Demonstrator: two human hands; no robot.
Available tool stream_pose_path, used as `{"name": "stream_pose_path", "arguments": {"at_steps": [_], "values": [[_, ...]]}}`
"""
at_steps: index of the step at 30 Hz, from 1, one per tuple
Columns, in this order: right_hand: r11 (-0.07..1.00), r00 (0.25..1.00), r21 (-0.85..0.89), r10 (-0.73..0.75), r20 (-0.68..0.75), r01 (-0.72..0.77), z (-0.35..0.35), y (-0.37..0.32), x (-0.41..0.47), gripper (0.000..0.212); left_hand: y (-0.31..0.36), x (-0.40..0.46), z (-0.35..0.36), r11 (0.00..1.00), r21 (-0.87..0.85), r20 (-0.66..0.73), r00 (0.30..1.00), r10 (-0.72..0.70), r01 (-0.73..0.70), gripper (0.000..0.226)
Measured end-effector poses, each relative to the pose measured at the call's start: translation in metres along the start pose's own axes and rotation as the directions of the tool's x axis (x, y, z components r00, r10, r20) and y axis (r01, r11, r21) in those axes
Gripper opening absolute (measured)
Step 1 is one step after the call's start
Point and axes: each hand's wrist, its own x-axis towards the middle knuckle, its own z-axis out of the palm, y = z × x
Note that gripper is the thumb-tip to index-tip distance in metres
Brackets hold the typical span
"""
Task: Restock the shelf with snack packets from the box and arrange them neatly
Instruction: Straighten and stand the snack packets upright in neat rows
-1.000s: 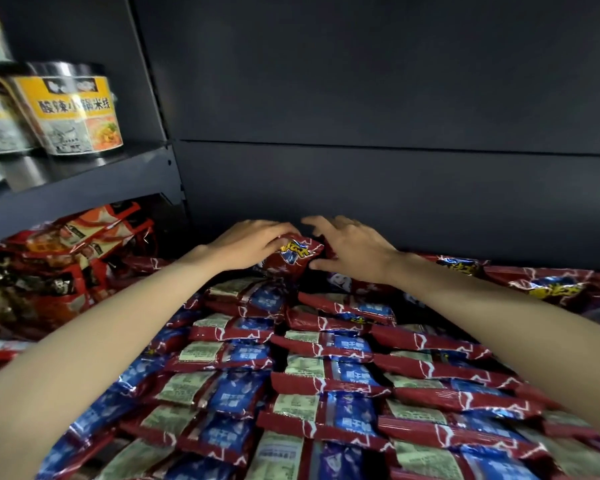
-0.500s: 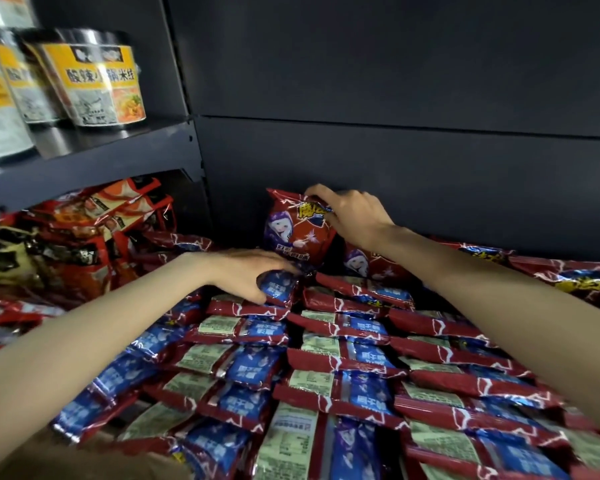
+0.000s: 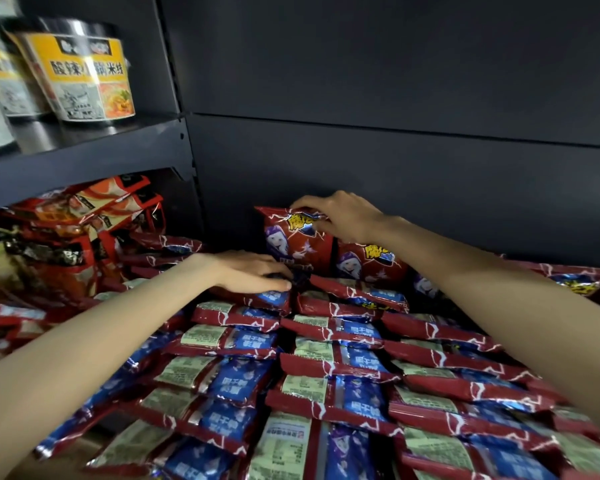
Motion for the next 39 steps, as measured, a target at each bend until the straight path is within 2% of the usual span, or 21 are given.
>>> {"name": "stream_pose_path", "arguments": {"at_steps": [2, 4, 6, 9, 11, 13, 17, 19, 22, 24, 26, 27, 29, 31, 32, 35, 39], "values": [[1.0, 0.999, -0.007, -0.024, 0.031, 0.025, 0.004, 0.0, -0.002, 0.046, 0.003, 0.003, 0.001, 0.994, -0.103, 0.102, 0.995, -0.02, 0.03, 0.046], [0.999, 0.997, -0.021, -0.035, 0.063, 0.036, 0.011, -0.001, -0.004, 0.048, -0.001, 0.005, 0.006, 0.993, -0.108, 0.091, 0.995, -0.031, 0.041, 0.047], [0.986, 0.997, -0.153, -0.063, 0.036, 0.068, 0.018, 0.002, -0.003, 0.05, -0.009, 0.009, 0.01, 0.991, -0.12, 0.068, 0.997, -0.045, 0.053, 0.047], [0.896, 0.99, -0.428, -0.14, -0.015, 0.12, 0.019, 0.003, 0.0, 0.053, -0.015, 0.015, 0.014, 0.992, -0.126, 0.071, 0.997, -0.02, 0.029, 0.048], [0.872, 0.991, -0.473, -0.135, 0.009, 0.123, 0.022, 0.001, 0.004, 0.052, -0.015, 0.018, 0.013, 0.998, -0.054, 0.058, 0.998, -0.015, 0.018, 0.048], [0.888, 0.994, -0.447, -0.096, 0.044, 0.105, 0.026, -0.003, 0.007, 0.05, -0.016, 0.019, 0.009, 0.999, 0.027, -0.02, 1.0, -0.023, 0.024, 0.045], [0.879, 0.994, -0.465, -0.077, 0.075, 0.103, 0.036, -0.002, 0.002, 0.05, -0.023, 0.019, 0.0, 0.992, 0.116, -0.356, 0.934, -0.001, 0.046, 0.031], [0.867, 0.993, -0.486, -0.089, 0.073, 0.114, 0.04, 0.002, -0.001, 0.051, -0.028, 0.016, -0.006, 0.99, 0.139, -0.407, 0.913, 0.026, 0.034, 0.027], [0.889, 0.997, -0.451, -0.065, 0.052, 0.081, 0.034, 0.001, -0.003, 0.055, -0.04, -0.005, -0.014, 0.997, 0.069, -0.44, 0.898, -0.001, 0.035, 0.026], [0.899, 0.985, -0.422, -0.161, -0.065, 0.119, 0.027, -0.002, -0.005, 0.058, -0.056, -0.026, -0.013, 0.999, -0.011, -0.488, 0.872, -0.032, 0.031, 0.03], [0.871, 0.934, -0.449, -0.307, -0.183, 0.199, 0.026, -0.008, -0.004, 0.052, -0.077, -0.047, -0.007, 0.998, -0.058, -0.522, 0.852, -0.051, 0.025, 0.039], [0.854, 0.903, -0.457, -0.374, -0.211, 0.247, 0.028, -0.012, -0.002, 0.046, -0.088, -0.055, -0.002, 0.997, -0.063, -0.506, 0.859, -0.076, 0.051, 0.044], [0.823, 0.878, -0.469, -0.443, -0.179, 0.32, 0.034, -0.025, 0.004, 0.036, -0.107, -0.064, 0.006, 0.985, 0.002, -0.404, 0.901, -0.155, 0.171, 0.052], [0.797, 0.911, -0.524, -0.403, -0.089, 0.301, 0.039, -0.038, 0.009, 0.033, -0.119, -0.064, 0.014, 0.957, 0.118, -0.309, 0.925, -0.219, 0.266, 0.053], [0.788, 0.935, -0.558, -0.35, -0.057, 0.261, 0.042, -0.041, 0.011, 0.035, -0.122, -0.061, 0.017, 0.949, 0.146, -0.309, 0.924, -0.226, 0.281, 0.05], [0.812, 0.98, -0.557, -0.197, 0.017, 0.173, 0.049, -0.04, 0.013, 0.049, -0.124, -0.05, 0.019, 0.959, 0.127, -0.431, 0.885, -0.175, 0.252, 0.032], [0.848, 0.993, -0.518, -0.121, 0.011, 0.109, 0.046, -0.036, 0.008, 0.065, -0.116, -0.024, 0.007, 0.983, 0.116, -0.522, 0.851, -0.06, 0.141, 0.028]]}}
